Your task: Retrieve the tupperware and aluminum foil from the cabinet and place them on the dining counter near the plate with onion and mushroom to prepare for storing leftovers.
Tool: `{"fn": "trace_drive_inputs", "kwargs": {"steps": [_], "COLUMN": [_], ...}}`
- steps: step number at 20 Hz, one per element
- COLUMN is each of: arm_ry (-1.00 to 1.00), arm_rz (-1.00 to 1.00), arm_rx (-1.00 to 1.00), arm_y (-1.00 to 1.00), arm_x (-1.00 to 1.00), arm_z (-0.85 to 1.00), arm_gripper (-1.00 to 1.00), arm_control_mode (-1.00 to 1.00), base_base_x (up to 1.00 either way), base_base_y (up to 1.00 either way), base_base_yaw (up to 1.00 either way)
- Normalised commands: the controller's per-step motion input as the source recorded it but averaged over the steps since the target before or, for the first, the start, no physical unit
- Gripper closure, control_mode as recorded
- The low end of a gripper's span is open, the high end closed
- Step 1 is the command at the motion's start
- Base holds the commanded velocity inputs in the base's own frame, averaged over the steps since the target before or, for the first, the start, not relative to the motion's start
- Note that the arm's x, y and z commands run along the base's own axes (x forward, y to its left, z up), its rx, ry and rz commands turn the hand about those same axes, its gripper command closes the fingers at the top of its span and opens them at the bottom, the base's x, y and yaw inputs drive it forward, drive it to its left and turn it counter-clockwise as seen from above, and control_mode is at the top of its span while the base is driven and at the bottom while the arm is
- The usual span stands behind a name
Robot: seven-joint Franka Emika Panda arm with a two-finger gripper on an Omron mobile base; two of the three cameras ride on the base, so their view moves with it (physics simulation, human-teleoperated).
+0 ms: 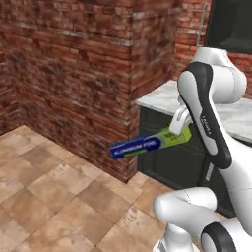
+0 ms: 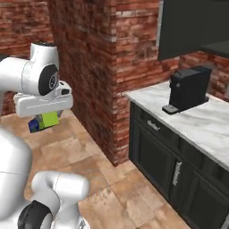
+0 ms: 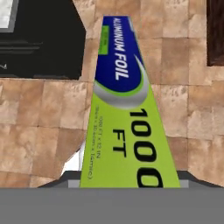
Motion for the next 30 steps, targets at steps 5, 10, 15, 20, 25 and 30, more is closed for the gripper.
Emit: {"fn": "trace_drive_inputs", "kwargs": {"steps": [5, 10, 15, 20, 25, 30], "arm_ry": [0.0, 0.0, 0.0, 0.0, 0.0, 0.0], "arm_rz": [0.0, 0.0, 0.0, 0.0, 0.0, 0.0], "arm_rx": [0.0, 0.0, 0.0, 0.0, 0.0, 0.0], "arm_y": [0.0, 0.0, 0.0, 0.0, 0.0, 0.0], "arm_x": [0.0, 0.0, 0.0, 0.0, 0.0, 0.0], "arm_z": [0.0, 0.0, 0.0, 0.0, 0.0, 0.0], "arm_gripper": [1.0, 1.0, 1.0, 1.0, 1.0, 1.0], "arm_control_mode": [1.0, 1.0, 1.0, 1.0, 1.0, 1.0], "base_base_x": [0.17, 0.43, 0.56, 0.78, 0.73, 0.38], "base_base_y": [-0.09, -0.3, -0.83, -1.0, -0.66, 0.01], "base_base_yaw": [0.98, 0.86, 0.64, 0.49, 0.46, 0.72]}}
